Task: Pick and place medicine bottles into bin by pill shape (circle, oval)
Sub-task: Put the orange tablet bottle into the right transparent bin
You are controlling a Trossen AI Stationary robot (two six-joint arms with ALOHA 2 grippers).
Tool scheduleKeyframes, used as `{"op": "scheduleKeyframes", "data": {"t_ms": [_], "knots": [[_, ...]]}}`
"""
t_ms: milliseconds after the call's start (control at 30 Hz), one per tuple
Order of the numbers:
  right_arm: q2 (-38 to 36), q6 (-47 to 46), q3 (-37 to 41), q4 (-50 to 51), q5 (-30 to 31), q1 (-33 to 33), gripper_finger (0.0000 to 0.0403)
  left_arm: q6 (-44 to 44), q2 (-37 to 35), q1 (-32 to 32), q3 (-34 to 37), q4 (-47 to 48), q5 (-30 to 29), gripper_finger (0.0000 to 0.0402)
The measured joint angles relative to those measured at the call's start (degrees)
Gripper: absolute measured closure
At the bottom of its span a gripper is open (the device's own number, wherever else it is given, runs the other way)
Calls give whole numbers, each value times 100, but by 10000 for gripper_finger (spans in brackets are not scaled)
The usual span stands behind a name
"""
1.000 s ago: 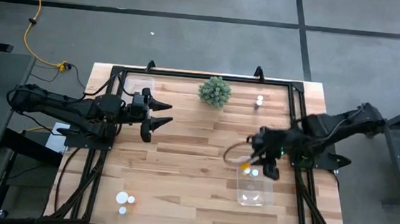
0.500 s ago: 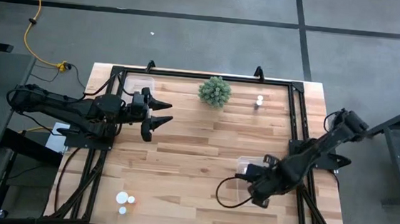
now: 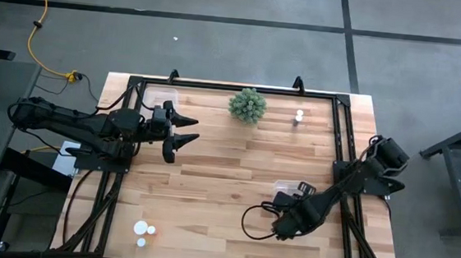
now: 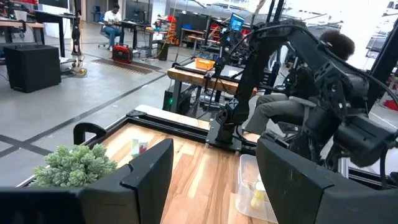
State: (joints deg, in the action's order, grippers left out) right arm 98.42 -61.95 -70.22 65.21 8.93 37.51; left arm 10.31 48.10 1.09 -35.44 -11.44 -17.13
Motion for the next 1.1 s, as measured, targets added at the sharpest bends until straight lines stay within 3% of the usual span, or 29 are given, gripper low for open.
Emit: {"op": "scheduleKeyframes", "data": {"t_ms": [1100], "knots": [[64, -107, 0, -291, -22, -228, 272, 0, 0, -1, 0, 2, 1, 184]]}}
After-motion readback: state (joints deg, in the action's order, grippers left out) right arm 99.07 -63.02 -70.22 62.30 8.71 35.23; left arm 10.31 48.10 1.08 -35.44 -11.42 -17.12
